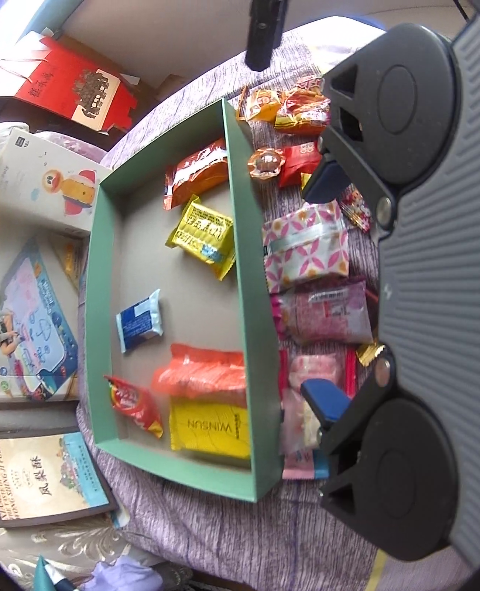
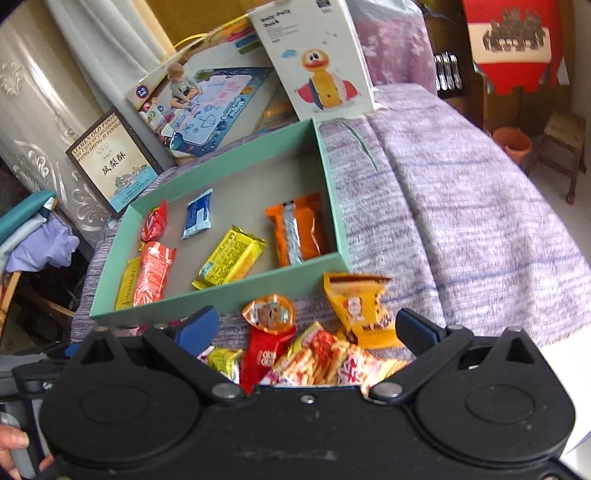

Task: Organize snacks
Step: 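Grasp the pink jelly pouch with the left tool while the right tool grasps the red-white striped bag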

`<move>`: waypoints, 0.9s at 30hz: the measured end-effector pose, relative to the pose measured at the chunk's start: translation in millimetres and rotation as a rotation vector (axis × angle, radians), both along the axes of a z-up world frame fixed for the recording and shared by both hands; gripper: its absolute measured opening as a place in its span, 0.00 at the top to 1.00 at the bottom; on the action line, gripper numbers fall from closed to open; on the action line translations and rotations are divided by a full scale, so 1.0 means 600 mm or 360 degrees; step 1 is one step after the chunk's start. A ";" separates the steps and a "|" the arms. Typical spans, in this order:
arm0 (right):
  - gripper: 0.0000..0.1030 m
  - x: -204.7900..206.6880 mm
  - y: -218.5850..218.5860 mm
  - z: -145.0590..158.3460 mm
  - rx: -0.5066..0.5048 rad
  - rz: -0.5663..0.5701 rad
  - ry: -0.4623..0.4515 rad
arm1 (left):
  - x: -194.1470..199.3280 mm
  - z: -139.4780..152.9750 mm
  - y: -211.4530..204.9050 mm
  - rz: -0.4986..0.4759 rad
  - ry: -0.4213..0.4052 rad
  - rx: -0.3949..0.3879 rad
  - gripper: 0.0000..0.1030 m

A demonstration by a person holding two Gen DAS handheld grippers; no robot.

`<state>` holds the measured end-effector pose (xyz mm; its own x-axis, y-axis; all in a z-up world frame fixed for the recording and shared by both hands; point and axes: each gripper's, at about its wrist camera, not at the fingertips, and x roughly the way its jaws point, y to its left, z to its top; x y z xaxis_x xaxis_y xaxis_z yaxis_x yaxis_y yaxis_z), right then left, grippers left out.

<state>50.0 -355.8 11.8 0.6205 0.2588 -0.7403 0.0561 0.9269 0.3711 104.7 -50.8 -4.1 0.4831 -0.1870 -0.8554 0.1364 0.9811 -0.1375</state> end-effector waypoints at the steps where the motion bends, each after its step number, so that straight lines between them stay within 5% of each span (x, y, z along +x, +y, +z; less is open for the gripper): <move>1: 0.00 -0.001 -0.001 -0.004 0.0009 0.0004 0.0000 | 0.001 -0.004 -0.002 0.0001 0.0006 -0.0014 0.00; 3: 0.00 -0.005 0.002 -0.010 -0.0012 0.0000 -0.0012 | 0.003 -0.010 -0.008 0.0005 0.0007 -0.0026 0.00; 7: 0.31 -0.008 0.014 -0.014 -0.0130 -0.0018 -0.0077 | 0.011 -0.017 -0.017 0.0018 -0.0014 -0.0028 0.16; 11: 0.49 -0.006 0.017 -0.023 -0.0147 0.0005 -0.0085 | 0.022 -0.020 -0.034 -0.0016 -0.0014 -0.0041 0.25; 16: 0.51 -0.003 0.019 -0.046 -0.0144 0.0072 -0.0017 | 0.033 -0.033 -0.074 -0.0113 -0.0022 0.0019 0.28; 19: 0.51 -0.013 0.023 -0.058 -0.0151 0.0127 0.0023 | 0.031 -0.049 -0.083 -0.0144 0.0001 0.0074 0.48; 27: 0.40 -0.044 0.038 -0.061 -0.0169 0.0240 0.0080 | -0.013 -0.056 -0.038 -0.0201 0.0033 0.0044 0.45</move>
